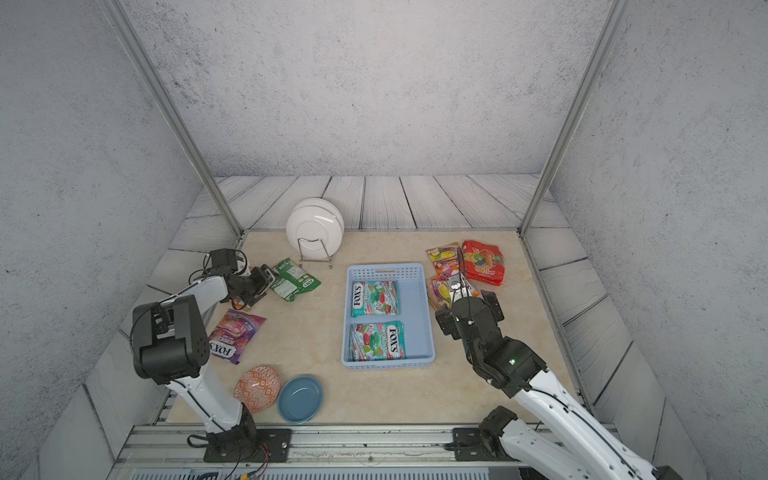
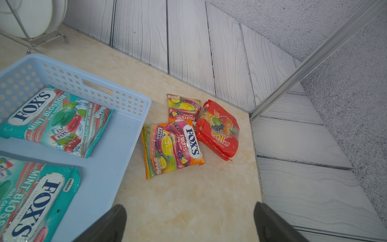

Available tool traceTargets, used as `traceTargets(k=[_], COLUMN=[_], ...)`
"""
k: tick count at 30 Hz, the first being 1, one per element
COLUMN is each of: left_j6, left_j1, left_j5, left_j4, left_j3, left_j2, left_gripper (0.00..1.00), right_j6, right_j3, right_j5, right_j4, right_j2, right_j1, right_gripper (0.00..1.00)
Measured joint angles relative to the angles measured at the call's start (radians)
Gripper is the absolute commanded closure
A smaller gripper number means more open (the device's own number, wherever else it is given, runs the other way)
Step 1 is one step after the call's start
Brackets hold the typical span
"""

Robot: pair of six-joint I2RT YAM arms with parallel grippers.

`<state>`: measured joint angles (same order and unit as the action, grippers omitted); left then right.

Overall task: Put the candies in the basket
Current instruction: Pick up the candy at the center of the board.

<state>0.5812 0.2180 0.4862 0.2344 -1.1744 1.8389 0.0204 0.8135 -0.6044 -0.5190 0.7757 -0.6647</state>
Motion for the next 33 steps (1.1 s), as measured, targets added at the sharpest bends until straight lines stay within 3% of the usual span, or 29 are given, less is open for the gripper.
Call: traceTargets(k=[14,25,33], left_j6=[0.027,0.034,0.028], left_j1=[0.005,0.011,0.011], left_j5=[0.045,0.058,0.046], left_j4=[0.031,0.056,0.051], left_j3=[-0.101,-0.137,-0.092], left_j2=[0.157,0.198,0.124], left_gripper=[0.4,0.84,0.99], right_j6=[0.015,0.019,0.025], right_j3=[-0.005,-0.005,-0.005], right_j5=[-0.002,-0.006,-0.007], right_j4=[0.003,0.008,0.009], right_j2=[-0.006,-0.005,-0.005], right_j1=[0.0,0.0,0.0], right_gripper=[0.01,0.01,0.01])
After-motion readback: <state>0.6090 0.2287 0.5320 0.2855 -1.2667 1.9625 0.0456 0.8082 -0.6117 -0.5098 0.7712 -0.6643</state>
